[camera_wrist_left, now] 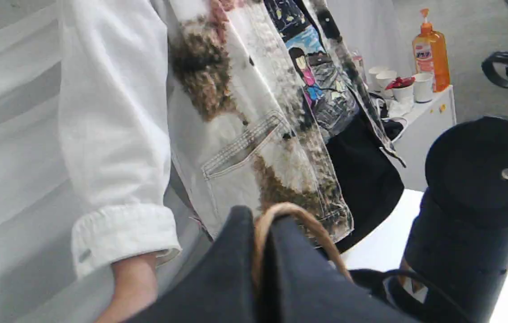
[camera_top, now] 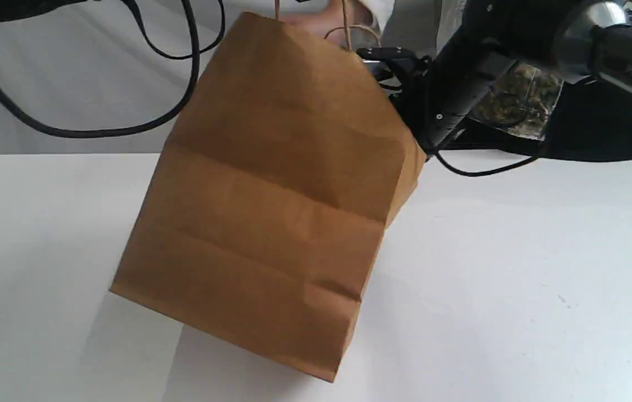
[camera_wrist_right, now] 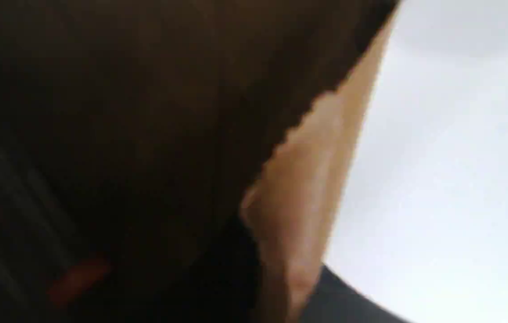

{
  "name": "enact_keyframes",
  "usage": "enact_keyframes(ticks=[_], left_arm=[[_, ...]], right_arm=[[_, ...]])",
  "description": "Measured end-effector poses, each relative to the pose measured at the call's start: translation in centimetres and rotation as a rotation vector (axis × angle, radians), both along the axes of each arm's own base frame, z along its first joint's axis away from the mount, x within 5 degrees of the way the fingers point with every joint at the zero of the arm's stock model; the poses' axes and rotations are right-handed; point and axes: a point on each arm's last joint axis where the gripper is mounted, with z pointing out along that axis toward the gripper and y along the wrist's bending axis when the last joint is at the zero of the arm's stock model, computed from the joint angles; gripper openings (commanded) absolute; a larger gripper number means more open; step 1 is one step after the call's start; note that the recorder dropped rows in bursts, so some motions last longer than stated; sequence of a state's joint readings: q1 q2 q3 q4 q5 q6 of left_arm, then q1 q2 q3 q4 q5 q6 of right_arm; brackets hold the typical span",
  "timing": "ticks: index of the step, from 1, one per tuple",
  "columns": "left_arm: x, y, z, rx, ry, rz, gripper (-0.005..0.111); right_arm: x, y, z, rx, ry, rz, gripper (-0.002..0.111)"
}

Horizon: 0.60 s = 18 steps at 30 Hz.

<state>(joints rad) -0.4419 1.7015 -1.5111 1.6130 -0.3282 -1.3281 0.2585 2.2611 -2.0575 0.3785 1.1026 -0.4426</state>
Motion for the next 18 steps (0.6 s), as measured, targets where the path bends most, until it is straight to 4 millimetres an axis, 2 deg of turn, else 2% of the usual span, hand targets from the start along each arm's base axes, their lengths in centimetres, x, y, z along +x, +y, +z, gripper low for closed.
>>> enact_keyframes(ticks=[6, 13, 18], left_arm=[[-2.0, 0.9, -1.7, 0.065, 0.041, -0.014, 0.000], [-5.6, 2.6, -2.9, 0.105, 0.074, -0.019, 0.000], [-6.9, 3.2, -4.6, 0.145, 0.101, -0.026, 0.000]], right_arm=[[1.1, 0.0, 1.3, 0.012, -0.125, -0.037, 0.000], [1.8, 0.1, 3.1, 0.035, -0.213, -0.058, 0.000], [2.1, 0.0, 3.5, 0.034, -0.254, -0.063, 0.000]])
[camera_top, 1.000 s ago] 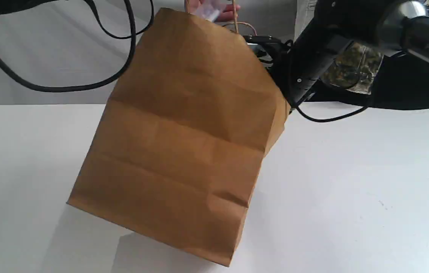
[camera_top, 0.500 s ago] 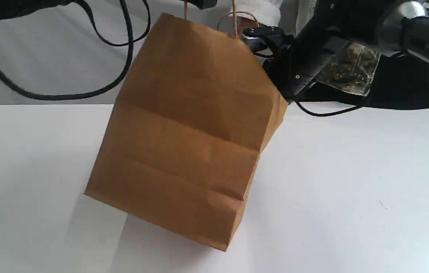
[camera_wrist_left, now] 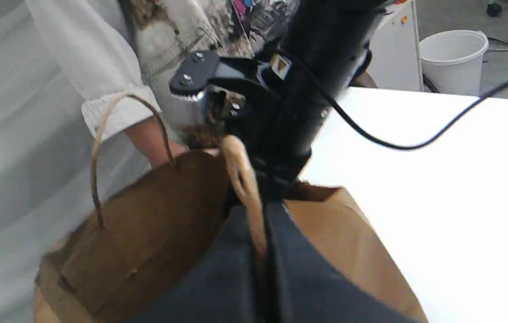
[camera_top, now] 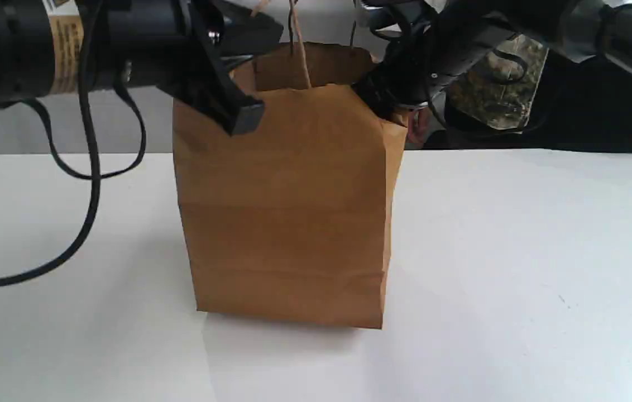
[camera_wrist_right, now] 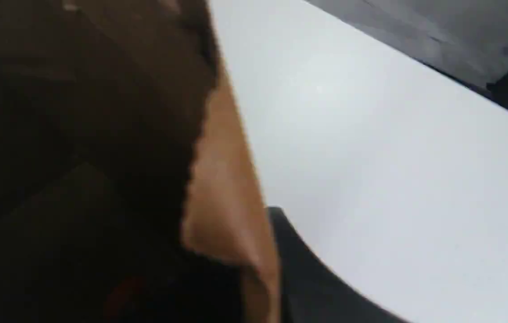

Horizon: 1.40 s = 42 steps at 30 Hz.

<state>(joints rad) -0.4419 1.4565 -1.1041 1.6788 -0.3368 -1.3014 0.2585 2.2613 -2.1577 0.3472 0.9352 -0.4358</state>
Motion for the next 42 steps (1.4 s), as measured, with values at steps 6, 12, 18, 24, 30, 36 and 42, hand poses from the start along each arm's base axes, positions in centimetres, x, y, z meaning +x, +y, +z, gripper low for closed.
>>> enact_keyframes(ticks=[6, 12, 18, 24, 30, 36, 42], left_arm=[[-0.3, 0.2, -1.4, 0.019, -0.012, 0.002, 0.000], [-0.2, 0.2, -1.1, -0.017, -0.023, 0.014, 0.010], [-0.2, 0.2, -1.1, 0.011, -0.055, 0.003, 0.043], [-0.1, 0.2, -0.8, 0.003, -0.066, 0.012, 0.074], [0.3, 0.2, 0.6, -0.017, -0.100, 0.034, 0.074], [0.0, 0.6, 1.6, -0.012, -0.140, 0.049, 0.074], [-2.3, 2.4, 5.0, -0.033, -0.236, 0.129, 0.074]], right_arm=[[-0.2, -0.1, 1.8, 0.010, -0.065, -0.006, 0.000], [-0.3, 0.0, 2.4, 0.031, -0.074, -0.005, 0.014], [-0.3, 0.0, 2.4, 0.035, -0.074, -0.003, 0.062], [-0.4, 0.0, 2.5, 0.009, -0.098, 0.035, 0.082], [-1.2, -0.3, 4.9, -0.004, -0.156, 0.050, 0.082], [-3.6, -0.9, 9.2, -0.023, -0.202, 0.093, 0.082], [-6.1, -1.9, 12.1, -0.065, -0.183, 0.115, 0.082]])
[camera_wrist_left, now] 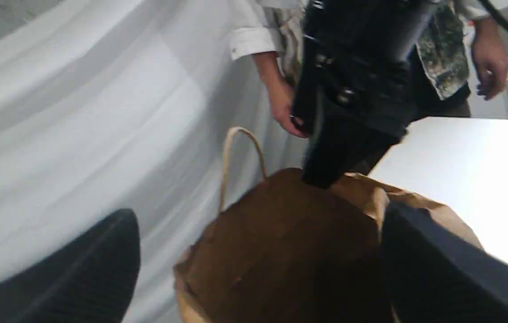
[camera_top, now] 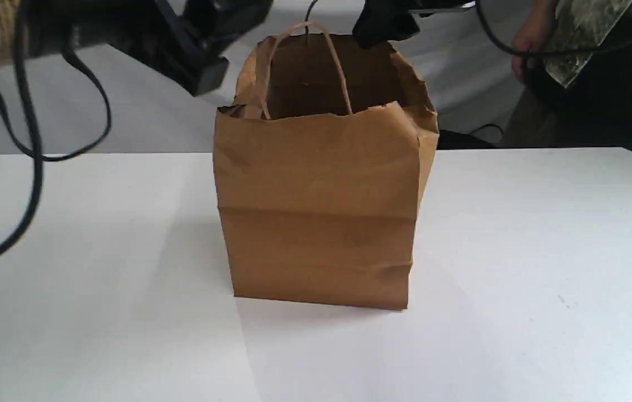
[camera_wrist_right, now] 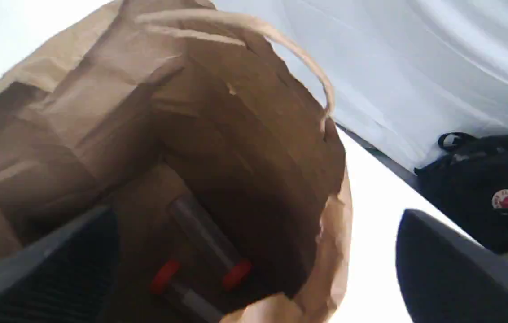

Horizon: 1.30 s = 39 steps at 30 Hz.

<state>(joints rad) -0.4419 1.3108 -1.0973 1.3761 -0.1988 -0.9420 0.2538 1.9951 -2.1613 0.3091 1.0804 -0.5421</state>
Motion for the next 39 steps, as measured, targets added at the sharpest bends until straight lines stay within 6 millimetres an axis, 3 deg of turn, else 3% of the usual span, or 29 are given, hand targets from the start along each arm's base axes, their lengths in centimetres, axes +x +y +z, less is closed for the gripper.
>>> enact_keyframes(ticks=[8, 15, 19, 26, 32, 39], left_arm=[[-7.5, 3.8, 1.6, -0.033, -0.114, 0.030, 0.073], [-14.9, 7.4, 3.3, -0.154, -0.266, 0.032, 0.073], [-18.5, 9.1, 3.3, -0.230, -0.332, 0.028, 0.073], [-21.5, 10.3, 0.1, -0.278, -0.346, 0.005, 0.073], [-22.9, 10.8, -2.7, -0.354, -0.320, -0.027, 0.073], [-24.1, 10.9, -5.4, -0.404, -0.326, -0.093, 0.073]], right_arm=[[-1.8, -3.6, 2.4, 0.103, 0.009, -0.072, 0.082], [-4.6, -6.4, 1.7, 0.201, -0.087, -0.158, 0.082], [-7.7, -7.5, 1.0, 0.213, -0.297, -0.237, 0.082], [-14.9, -9.6, 0.4, 0.113, -0.626, -0.347, 0.082], [-21.1, -11.1, -0.8, 0.101, -0.711, -0.423, 0.082], [-28.2, -12.0, -2.6, 0.253, -0.756, -0.486, 0.082]])
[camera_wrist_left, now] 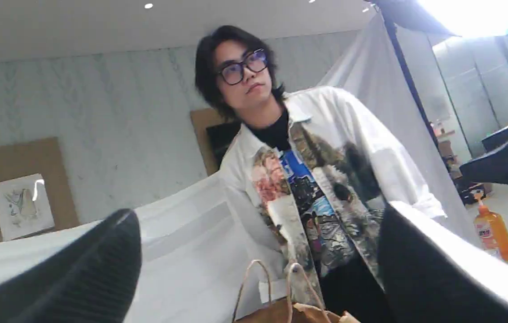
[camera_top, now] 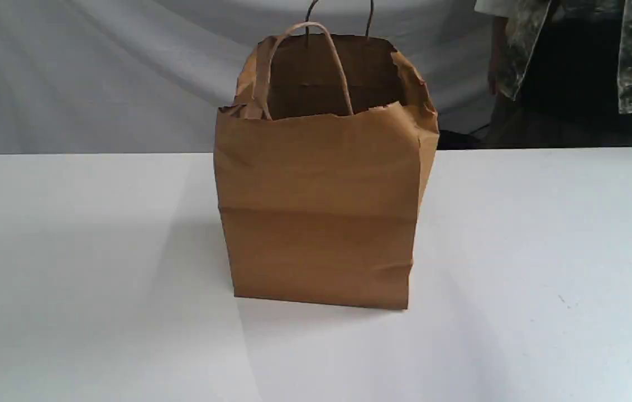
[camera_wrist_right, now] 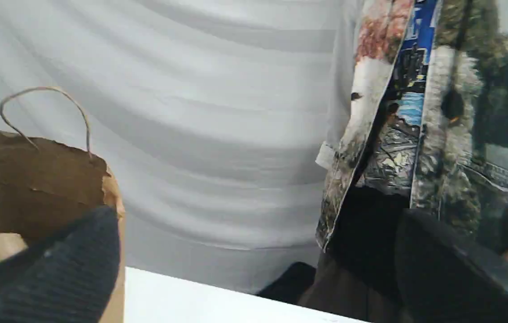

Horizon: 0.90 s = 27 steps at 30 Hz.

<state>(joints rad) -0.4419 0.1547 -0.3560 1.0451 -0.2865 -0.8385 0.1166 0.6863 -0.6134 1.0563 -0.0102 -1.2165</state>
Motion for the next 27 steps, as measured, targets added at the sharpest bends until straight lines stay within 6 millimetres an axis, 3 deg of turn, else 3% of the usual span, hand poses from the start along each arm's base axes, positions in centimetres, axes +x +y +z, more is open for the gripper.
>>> enact_keyframes(ticks=[5, 10, 14, 27], left_arm=[[-0.4, -0.3, -2.7, -0.021, -0.017, -0.062, 0.073], [-0.4, -0.7, -5.7, -0.039, -0.055, -0.112, 0.073], [-0.1, -0.8, -7.9, -0.086, -0.062, -0.125, 0.073], [0.5, -0.6, -8.5, -0.104, 0.044, -0.090, 0.073]], right_arm=[[-5.0, -0.5, -1.5, 0.087, -0.103, 0.015, 0.082], [-7.6, -0.3, -3.1, 0.136, -0.158, 0.092, 0.082], [-8.3, 0.1, -4.8, 0.150, -0.145, 0.176, 0.082], [-9.4, -0.3, -12.1, 0.196, -0.113, 0.229, 0.082]])
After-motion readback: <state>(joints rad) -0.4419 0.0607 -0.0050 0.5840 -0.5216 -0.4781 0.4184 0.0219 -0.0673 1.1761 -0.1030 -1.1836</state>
